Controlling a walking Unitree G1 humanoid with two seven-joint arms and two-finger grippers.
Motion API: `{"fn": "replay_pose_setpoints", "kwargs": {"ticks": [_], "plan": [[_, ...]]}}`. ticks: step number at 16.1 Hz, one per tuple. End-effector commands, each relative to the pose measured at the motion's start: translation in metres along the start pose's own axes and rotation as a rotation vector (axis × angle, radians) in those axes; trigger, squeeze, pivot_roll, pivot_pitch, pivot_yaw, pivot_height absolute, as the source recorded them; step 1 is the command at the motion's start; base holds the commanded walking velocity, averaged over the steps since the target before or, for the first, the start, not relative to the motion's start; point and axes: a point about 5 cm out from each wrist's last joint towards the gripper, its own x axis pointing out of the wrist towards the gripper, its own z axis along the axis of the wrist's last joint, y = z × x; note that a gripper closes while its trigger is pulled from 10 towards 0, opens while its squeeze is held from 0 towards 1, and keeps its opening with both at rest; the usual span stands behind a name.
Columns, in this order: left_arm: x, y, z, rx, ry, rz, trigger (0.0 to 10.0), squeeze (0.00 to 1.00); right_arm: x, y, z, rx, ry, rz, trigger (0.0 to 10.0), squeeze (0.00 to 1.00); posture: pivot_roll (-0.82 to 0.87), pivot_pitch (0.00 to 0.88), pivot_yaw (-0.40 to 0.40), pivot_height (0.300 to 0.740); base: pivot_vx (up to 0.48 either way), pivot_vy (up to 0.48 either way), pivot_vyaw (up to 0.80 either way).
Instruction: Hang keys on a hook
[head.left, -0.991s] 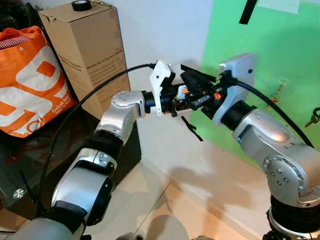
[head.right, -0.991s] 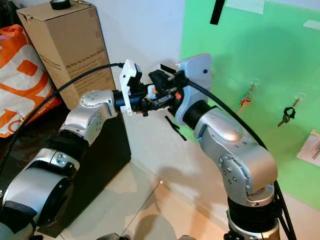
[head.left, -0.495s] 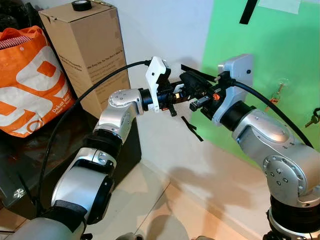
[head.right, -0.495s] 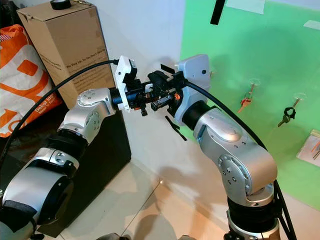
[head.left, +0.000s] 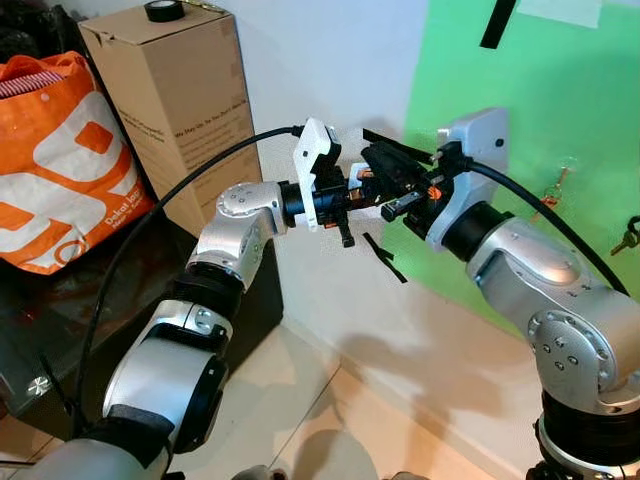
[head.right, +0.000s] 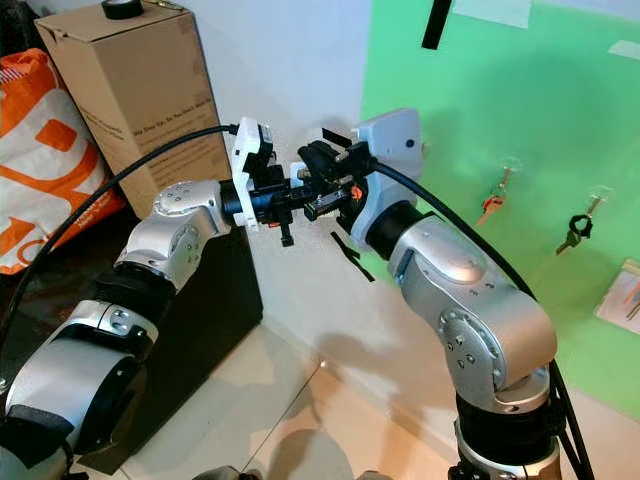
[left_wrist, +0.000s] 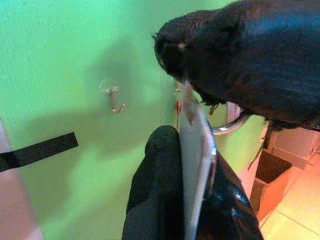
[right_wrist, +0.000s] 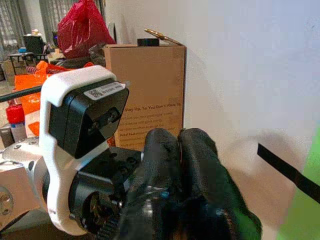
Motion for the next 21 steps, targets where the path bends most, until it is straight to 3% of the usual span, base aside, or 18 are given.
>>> {"fn": "replay_pose_setpoints", "kwargs": {"ticks": [1, 9, 12, 14, 16, 19, 20, 21], "plan": [[-0.008, 0.003, 0.008, 0.017, -0.019, 0.012, 0.0, 0.00, -0.004, 0.000, 0.000, 0.005, 0.002, 0.000, 10.0, 1.00, -0.18, 0.000, 0.061, 0.740, 0.000, 0.000, 0.00], [-0.018, 0.001, 0.013, -0.013, -0.032, -0.027, 0.0, 0.00, -0.011, -0.008, -0.002, 0.002, 0.011, -0.023, 10.0, 1.00, -0.18, 0.000, 0.060, 0.740, 0.000, 0.000, 0.00], [-0.028, -0.004, 0.009, -0.062, -0.001, -0.095, 0.0, 0.00, -0.023, -0.013, 0.002, -0.029, -0.023, 0.022, 10.0, 1.00, -0.18, 0.000, 0.071, 0.740, 0.000, 0.000, 0.00], [-0.031, -0.004, 0.007, -0.059, 0.031, -0.099, 0.0, 0.00, -0.035, -0.004, -0.002, -0.106, 0.006, 0.154, 10.0, 1.00, -0.18, 0.000, 0.081, 0.740, 0.000, 0.000, 0.00], [-0.030, -0.004, 0.008, -0.060, 0.035, -0.101, 0.0, 0.00, -0.038, 0.001, -0.002, -0.165, 0.015, 0.199, 10.0, 1.00, -0.18, 0.000, 0.086, 0.740, 0.000, 0.000, 0.00], [-0.031, -0.005, 0.008, -0.072, 0.053, -0.124, 0.0, 0.00, -0.034, -0.002, -0.001, -0.343, 0.000, 0.161, 10.0, 1.00, -0.19, 0.000, 0.100, 0.740, 0.000, 0.000, 0.00], [-0.031, -0.006, 0.007, -0.080, 0.065, -0.139, 0.0, 0.00, -0.029, 0.000, 0.005, -0.408, -0.053, 0.141, 10.0, 0.00, -0.18, 0.000, 0.107, 0.740, 0.000, 0.000, 0.00], [-0.031, -0.008, 0.007, -0.089, 0.072, -0.153, 0.0, 0.00, -0.025, 0.004, 0.010, -0.509, -0.083, 0.152, 10.0, 0.00, -0.18, 0.000, 0.111, 0.740, 0.000, 0.000, 0.00]]}}
